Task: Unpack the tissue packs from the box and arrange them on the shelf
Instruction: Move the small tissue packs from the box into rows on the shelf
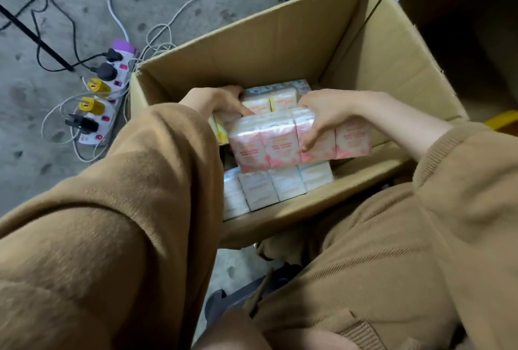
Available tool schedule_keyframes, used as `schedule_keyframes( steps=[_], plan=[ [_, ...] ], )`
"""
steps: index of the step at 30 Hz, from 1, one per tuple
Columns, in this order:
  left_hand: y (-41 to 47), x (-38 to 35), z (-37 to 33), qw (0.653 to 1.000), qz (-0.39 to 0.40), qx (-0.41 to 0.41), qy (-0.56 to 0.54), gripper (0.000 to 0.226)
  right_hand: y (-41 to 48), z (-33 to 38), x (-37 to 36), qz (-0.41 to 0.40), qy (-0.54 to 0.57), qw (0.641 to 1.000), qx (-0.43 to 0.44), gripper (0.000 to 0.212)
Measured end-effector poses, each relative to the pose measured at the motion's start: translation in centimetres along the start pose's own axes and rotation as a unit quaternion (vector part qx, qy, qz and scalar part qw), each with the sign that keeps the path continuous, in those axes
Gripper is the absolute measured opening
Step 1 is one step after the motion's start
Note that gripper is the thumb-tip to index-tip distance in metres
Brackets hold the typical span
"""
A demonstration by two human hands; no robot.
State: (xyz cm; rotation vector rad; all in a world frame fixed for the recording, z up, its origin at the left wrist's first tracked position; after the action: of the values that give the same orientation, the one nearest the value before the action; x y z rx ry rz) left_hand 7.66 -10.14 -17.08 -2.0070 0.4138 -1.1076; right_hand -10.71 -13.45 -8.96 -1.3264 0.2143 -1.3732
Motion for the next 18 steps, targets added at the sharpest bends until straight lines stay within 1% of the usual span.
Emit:
schedule_keyframes(
  steps=[1, 3, 5, 8, 10, 13, 18],
  plan=[
    [0.0, -0.2, -0.3, 1.000, -0.002, -0.004, -0.001, 0.068, -0.5, 0.0, 0.2, -0.009, -0.012, 1.000, -0.008, 0.055],
    [0.0, -0.6, -0.7, 1.000, -0.019, -0.013, 0.002, 0.062, -2.0, -0.2, 0.9, -0.029, -0.034, 0.999, -0.030, 0.060],
    [-0.1, -0.7, -0.7, 0.999, -0.026, -0.018, 0.016, 0.062, -4.0, -1.1, 1.9, -0.052, -0.026, 0.996, -0.062, 0.061],
    [-0.4, -0.8, -0.2, 1.000, 0.003, -0.027, 0.014, 0.077, -7.1, -3.5, 3.2, -0.088, 0.039, 0.988, -0.124, 0.054],
    [-0.8, -1.0, -0.2, 0.999, 0.005, -0.033, 0.013, 0.081, -8.3, -5.0, 3.8, -0.121, 0.097, 0.976, -0.156, 0.052],
    [-1.5, -0.8, -0.6, 0.998, -0.040, -0.035, 0.019, 0.075, -8.2, -6.1, 4.4, -0.182, 0.148, 0.953, -0.193, 0.056],
    [-3.3, -0.3, -0.9, 0.994, -0.092, -0.025, 0.049, 0.083, -7.7, -6.2, 4.5, -0.205, 0.178, 0.940, -0.209, 0.062]
  ],
)
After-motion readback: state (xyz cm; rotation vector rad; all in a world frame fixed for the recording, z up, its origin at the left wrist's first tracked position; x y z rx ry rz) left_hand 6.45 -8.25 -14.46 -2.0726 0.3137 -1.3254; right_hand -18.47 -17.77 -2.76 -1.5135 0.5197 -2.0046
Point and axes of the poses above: each hand's wrist, its own y-axis towards the middle knuckle, its own x-axis out of the back of the hand, z = x × y, the point moved 3 cm from there along y, towards the middle knuckle, and after that the axes turned 6 degrees about y, right-handed, at the moved point
